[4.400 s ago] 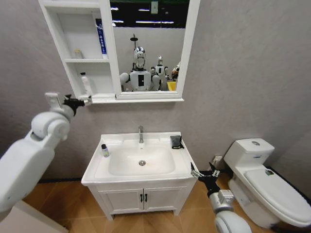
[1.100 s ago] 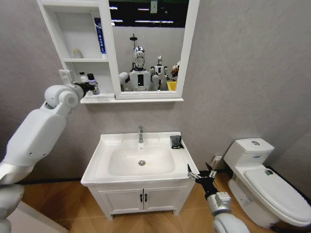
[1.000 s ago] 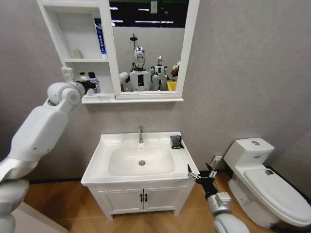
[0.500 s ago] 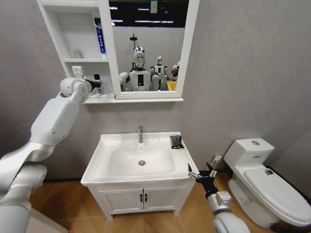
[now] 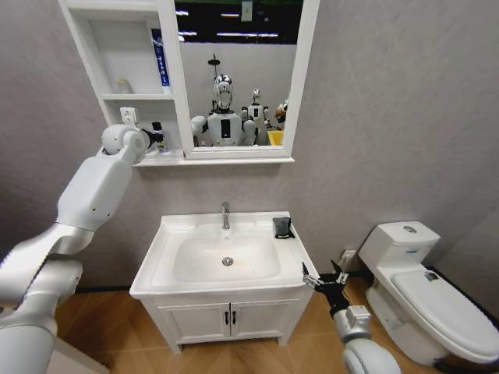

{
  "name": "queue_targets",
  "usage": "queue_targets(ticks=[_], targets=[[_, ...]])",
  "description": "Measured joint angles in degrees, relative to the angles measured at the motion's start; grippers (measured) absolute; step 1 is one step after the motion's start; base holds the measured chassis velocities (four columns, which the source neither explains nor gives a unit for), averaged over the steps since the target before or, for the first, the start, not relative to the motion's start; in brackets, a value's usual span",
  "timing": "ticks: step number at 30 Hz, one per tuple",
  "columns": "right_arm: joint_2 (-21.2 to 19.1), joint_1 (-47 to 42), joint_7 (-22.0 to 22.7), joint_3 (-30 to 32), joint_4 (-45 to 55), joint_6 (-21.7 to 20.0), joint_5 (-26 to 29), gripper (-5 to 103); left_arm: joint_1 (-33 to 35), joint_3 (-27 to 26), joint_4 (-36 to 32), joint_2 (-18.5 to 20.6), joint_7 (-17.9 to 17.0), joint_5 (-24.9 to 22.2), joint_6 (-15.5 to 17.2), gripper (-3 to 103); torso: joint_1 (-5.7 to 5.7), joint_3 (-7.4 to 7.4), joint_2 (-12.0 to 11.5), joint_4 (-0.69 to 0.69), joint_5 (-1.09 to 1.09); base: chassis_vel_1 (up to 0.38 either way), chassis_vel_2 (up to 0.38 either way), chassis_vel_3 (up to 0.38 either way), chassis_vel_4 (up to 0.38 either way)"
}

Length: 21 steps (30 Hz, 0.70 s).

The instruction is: Move facial cleanser and shampoo from washbasin to cabinet, then wipe washbasin with towel.

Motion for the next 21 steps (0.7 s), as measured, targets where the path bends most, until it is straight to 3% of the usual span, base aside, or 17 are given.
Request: queue_targets(ticks=[2,3,7,10,14,17,21], targets=[[0.0,-0.16,-0.07,0.02,-0.01,0.0,0.01,100,0.02,0.19,-0.26,0.17,0.0,0.33,-0.11,66,0.0,0.0,0.0,0.0,0.0,0.0,0.0,0.0,0.0],[0.0,-0.16,-0.07,0.02,-0.01,0.0,0.01,100,0.02,0.19,-0.26,0.17,0.0,0.33,-0.11,66,0.0,0.0,0.0,0.0,0.0,0.0,0.0,0.0,0.0],[-0.02,-0.24,-0.11,0.09,-0.01,0.05,0.01,100,0.29,0.07,-1.25,0.62,-0.27,0.36,-0.21,82,0.0,0.0,0.0,0.0,-0.01,0.0,0.0,0.0,0.0],[0.02,-0.41,-0.11,0.11,0.27,0.1,0.01,100,1.36,-0.8,-5.69,2.42,-2.09,-1.04,-0.22,97,0.01,0.0,0.0,-0.01,-0.01,0.0,0.0,0.0,0.0],[0.11,-0.54,-0.11,0.12,0.45,0.14,0.01,100,2.94,-1.68,-10.9,4.69,-3.56,-2.95,-0.09,99,0.0,0.0,0.0,-0.01,0.0,0.0,0.0,0.0,0.0],[0.51,-0.75,0.0,-0.15,0.89,0.19,-0.16,100,11.3,-5.93,-22.76,11.12,-6.58,-7.68,-0.46,100,0.0,-0.01,0.01,0.0,-0.01,0.0,0.0,0.0,0.0],[0.63,-0.79,0.3,-0.37,1.36,-0.18,-0.16,100,19.01,-9.84,-30.38,14.79,-7.97,-9.98,-1.25,100,0.0,-0.01,0.01,0.02,-0.05,0.0,0.0,0.0,0.0]])
